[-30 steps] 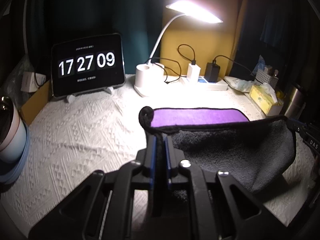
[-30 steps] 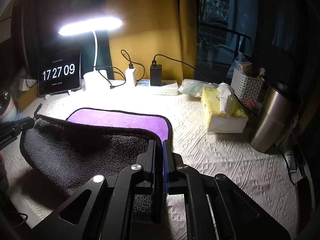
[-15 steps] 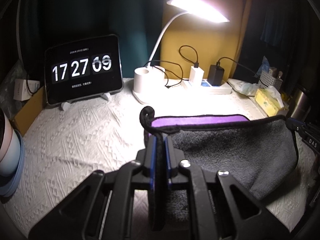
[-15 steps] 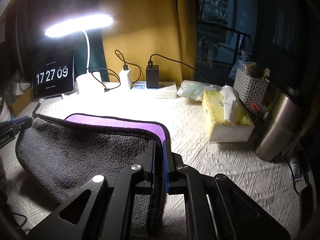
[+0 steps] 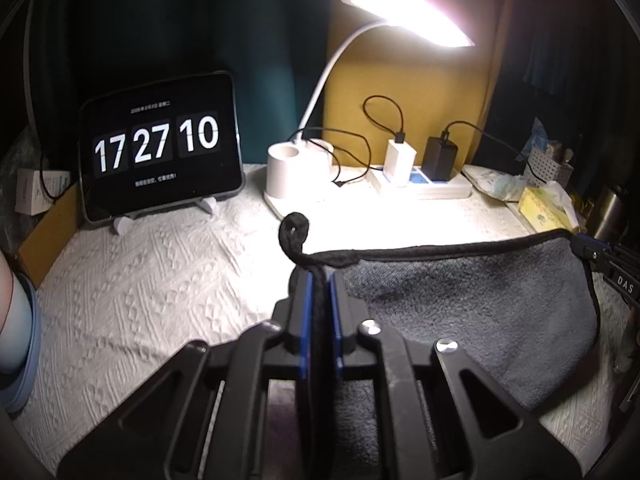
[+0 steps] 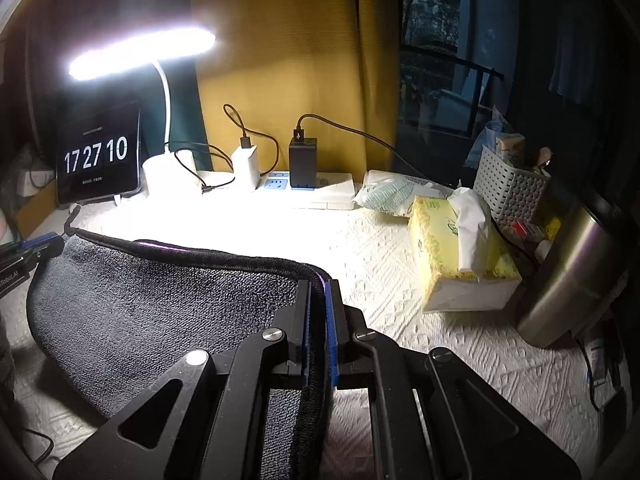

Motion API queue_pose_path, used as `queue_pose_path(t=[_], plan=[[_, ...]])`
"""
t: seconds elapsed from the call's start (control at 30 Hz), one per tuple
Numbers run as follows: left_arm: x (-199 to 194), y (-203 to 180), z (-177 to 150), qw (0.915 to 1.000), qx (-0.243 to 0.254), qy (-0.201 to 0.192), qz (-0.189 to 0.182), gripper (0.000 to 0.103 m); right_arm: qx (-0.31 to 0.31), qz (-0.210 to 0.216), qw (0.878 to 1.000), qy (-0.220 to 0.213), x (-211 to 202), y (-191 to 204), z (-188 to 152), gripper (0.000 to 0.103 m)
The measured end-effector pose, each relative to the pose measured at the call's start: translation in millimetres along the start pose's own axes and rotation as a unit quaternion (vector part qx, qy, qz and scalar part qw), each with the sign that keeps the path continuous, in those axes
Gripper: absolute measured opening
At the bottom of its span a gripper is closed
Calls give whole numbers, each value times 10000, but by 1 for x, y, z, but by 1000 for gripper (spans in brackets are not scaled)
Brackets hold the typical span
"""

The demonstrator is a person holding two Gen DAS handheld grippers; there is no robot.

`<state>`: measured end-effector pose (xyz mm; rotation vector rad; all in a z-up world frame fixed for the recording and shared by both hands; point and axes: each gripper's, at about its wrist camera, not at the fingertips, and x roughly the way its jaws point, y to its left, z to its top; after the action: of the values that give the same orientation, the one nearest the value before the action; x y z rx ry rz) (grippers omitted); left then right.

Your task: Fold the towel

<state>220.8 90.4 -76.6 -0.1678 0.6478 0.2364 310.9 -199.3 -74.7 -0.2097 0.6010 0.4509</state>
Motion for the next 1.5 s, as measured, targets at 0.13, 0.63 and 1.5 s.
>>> queue_pose_path(t=[0.13,0.63,1.5], plan=[[4,0,2,10000,9,-5,3,9,-6,-4,10000,-2,3,-1,2,8],[26,3,13,10000,-4,-24,-18,9,-62,-33,10000,-7,28,-3,16,8],[88,9,15,9991,-20,415,22,9,-37,-38,9994,330,86,-9,14,8]])
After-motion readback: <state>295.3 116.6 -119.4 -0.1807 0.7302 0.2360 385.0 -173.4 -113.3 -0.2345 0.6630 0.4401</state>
